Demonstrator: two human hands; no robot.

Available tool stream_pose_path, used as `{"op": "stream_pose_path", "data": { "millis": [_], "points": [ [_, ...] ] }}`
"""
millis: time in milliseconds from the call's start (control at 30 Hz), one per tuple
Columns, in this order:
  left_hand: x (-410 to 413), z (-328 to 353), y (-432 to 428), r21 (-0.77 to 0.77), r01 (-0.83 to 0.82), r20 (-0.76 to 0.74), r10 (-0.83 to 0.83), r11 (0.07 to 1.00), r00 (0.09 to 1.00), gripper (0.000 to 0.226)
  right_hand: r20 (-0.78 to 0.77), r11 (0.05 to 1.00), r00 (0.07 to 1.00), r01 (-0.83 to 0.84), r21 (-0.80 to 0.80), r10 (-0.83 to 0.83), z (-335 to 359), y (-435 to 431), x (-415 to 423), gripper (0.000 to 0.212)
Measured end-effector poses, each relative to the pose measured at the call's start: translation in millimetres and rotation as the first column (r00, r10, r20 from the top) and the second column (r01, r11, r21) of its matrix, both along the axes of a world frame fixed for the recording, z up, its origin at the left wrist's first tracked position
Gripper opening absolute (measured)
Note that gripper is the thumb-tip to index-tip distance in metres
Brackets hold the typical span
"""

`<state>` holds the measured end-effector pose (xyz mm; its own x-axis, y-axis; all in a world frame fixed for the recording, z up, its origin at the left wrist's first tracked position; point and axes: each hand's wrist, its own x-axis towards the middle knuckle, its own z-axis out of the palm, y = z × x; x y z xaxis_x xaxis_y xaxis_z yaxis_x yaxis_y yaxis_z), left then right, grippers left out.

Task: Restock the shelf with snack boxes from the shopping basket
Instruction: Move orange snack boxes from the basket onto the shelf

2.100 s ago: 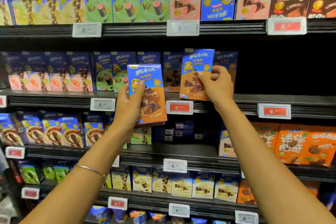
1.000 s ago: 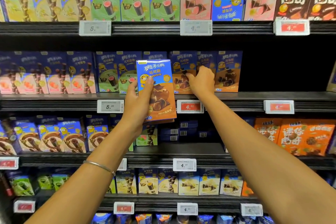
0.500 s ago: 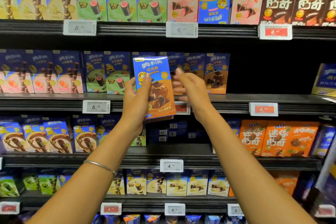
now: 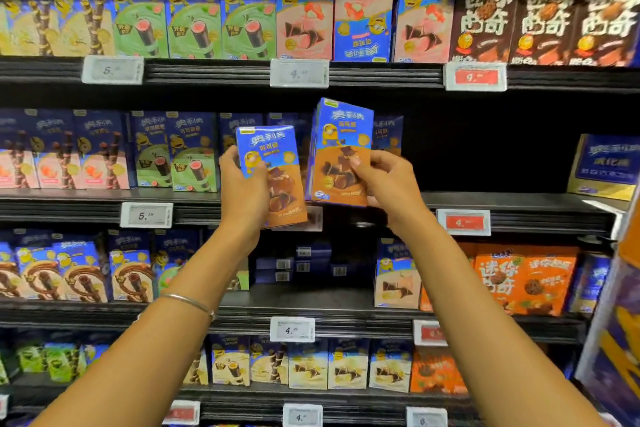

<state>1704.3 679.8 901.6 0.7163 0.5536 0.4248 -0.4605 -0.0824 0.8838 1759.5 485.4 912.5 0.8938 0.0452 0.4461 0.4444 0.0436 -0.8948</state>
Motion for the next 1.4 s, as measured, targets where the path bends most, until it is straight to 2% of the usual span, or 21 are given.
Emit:
{"op": "stream_pose_path", "data": {
  "millis": [133,267,600,767,900,967,1033,1100,1200,1300,1400],
  "points": [
    [2.2,0.2,4.2,-0.008,-0.04,0.005,0.04,0.999,0.999,0.031,0.082,0.958,0.962,0.269,-0.097,-0.261,-0.5,-11.9,33.3,0.03],
    [5.0,-0.3,5.6,0.011,-0.048,0.013,0.048,0.999,0.999,0.037,0.184,0.882,0.908,0.412,-0.23,-0.376,-5.1,-4.4,50.0,0.028],
    [8.3,2.0,8.8,0.031,-0.055,0.045,0.054,0.998,0.998,0.038,0.308,0.757,0.824,0.562,-0.333,-0.476,-11.6,19.9,64.9,0.036],
    [8.7,2.9,8.4,0.037,-0.041,0.066,0.039,0.998,0.997,0.038,0.34,0.726,0.809,0.584,-0.363,-0.48,-9.4,24.3,66.7,0.039],
    [8.7,3.6,6.8,0.048,-0.026,0.065,0.023,0.999,0.998,0.039,0.291,0.775,0.834,0.546,-0.317,-0.469,-11.3,21.6,62.3,0.044],
    [8.4,4.4,4.6,0.04,-0.005,0.065,0.003,0.999,0.998,0.038,0.323,0.833,0.826,0.529,-0.164,-0.461,-13.1,18.4,52.4,0.042],
    [9.0,5.9,-0.8,0.049,0.021,0.062,-0.024,0.999,0.998,0.038,0.391,0.907,0.84,0.42,-0.031,-0.376,-13.5,17.9,35.9,0.032],
    [11.5,8.3,-10.6,0.06,0.051,0.06,-0.054,0.997,0.997,0.039,0.4,0.967,0.893,0.247,-0.056,-0.205,-12.4,20.1,20.4,0.03],
    [16.5,11.6,-28.3,0.086,0.081,0.069,-0.087,0.993,0.994,0.037,0.275,0.982,0.961,0.069,-0.173,-0.019,-9.9,21.3,7.8,0.038],
    [22.0,14.0,-43.4,0.145,0.09,0.102,-0.105,0.985,0.989,0.039,0.194,0.985,0.981,0.033,-0.172,0.001,-7.5,8.9,6.7,0.034],
    [28.3,17.6,-52.4,0.162,0.114,0.041,-0.123,0.98,0.992,0.058,0.09,0.997,0.996,-0.011,-0.075,0.018,-6.3,-10.4,10.8,0.037]
  ]
}}
